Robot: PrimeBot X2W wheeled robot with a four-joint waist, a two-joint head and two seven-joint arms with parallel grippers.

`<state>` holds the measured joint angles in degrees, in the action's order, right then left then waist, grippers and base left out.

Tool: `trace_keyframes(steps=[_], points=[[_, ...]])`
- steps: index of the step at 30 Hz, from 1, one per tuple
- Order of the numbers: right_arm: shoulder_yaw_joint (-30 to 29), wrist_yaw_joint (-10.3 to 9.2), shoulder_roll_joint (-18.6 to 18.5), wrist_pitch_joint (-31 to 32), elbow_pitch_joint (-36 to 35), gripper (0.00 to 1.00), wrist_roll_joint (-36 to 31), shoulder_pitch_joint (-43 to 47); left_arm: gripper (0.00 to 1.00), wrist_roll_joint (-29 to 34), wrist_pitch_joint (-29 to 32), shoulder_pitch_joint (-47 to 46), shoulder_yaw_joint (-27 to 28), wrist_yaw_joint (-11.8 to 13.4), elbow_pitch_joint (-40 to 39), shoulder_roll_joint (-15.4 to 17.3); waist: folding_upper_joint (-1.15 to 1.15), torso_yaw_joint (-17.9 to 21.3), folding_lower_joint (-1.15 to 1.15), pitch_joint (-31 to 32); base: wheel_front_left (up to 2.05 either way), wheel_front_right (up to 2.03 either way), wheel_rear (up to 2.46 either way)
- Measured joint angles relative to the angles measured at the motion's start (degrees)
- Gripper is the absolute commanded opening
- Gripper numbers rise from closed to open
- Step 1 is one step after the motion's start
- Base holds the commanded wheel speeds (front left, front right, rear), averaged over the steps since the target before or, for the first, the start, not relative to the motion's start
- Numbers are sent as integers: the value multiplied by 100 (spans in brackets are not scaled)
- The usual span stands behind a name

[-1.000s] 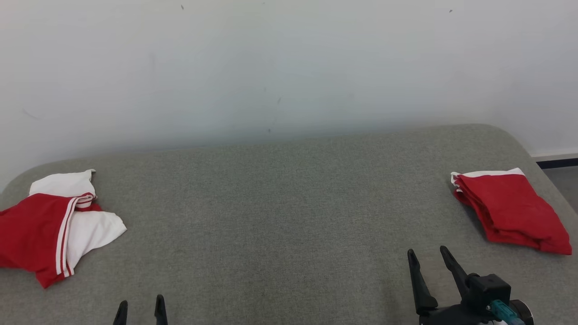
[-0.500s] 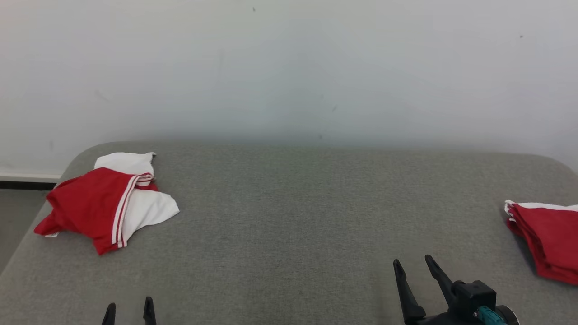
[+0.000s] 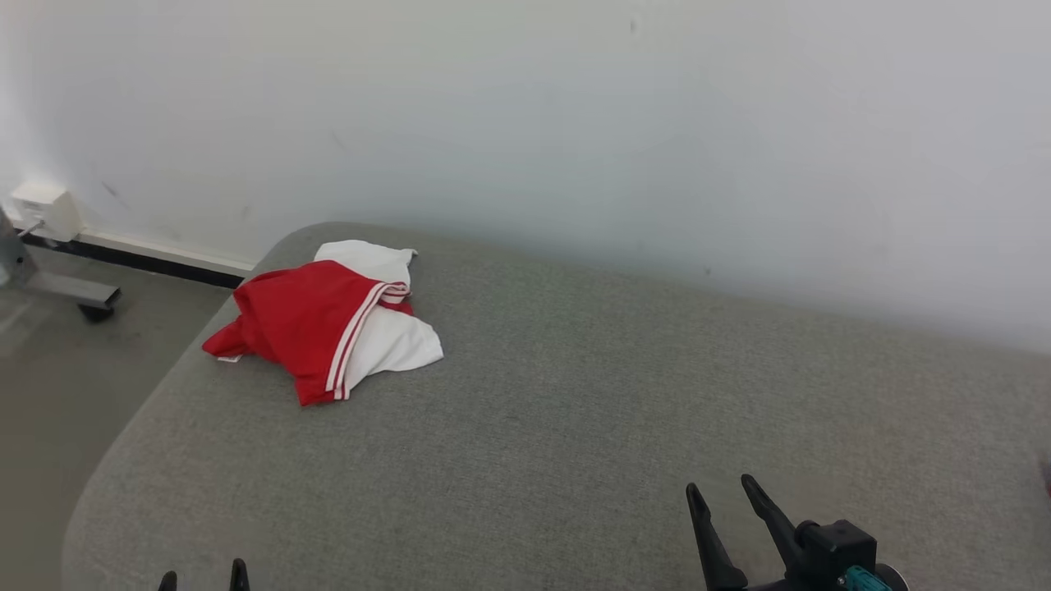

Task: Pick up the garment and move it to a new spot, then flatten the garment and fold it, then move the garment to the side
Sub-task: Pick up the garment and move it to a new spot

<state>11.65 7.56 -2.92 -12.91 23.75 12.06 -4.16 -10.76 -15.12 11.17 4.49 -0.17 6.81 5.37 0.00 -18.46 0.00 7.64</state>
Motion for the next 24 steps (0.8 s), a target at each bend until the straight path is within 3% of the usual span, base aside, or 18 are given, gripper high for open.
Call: trace_keyframes(steps=[10,24], points=[[86,0,1,-73,127,100,34,-81,100,-13,0,-1,20,23,16,26,0,-484,-1,16,0,0,0],[75,0,1,-60,141,100,-65,-117,100,-254,224,-346,-2,-30,326,46,0,-422,0,-130,0,0,0]])
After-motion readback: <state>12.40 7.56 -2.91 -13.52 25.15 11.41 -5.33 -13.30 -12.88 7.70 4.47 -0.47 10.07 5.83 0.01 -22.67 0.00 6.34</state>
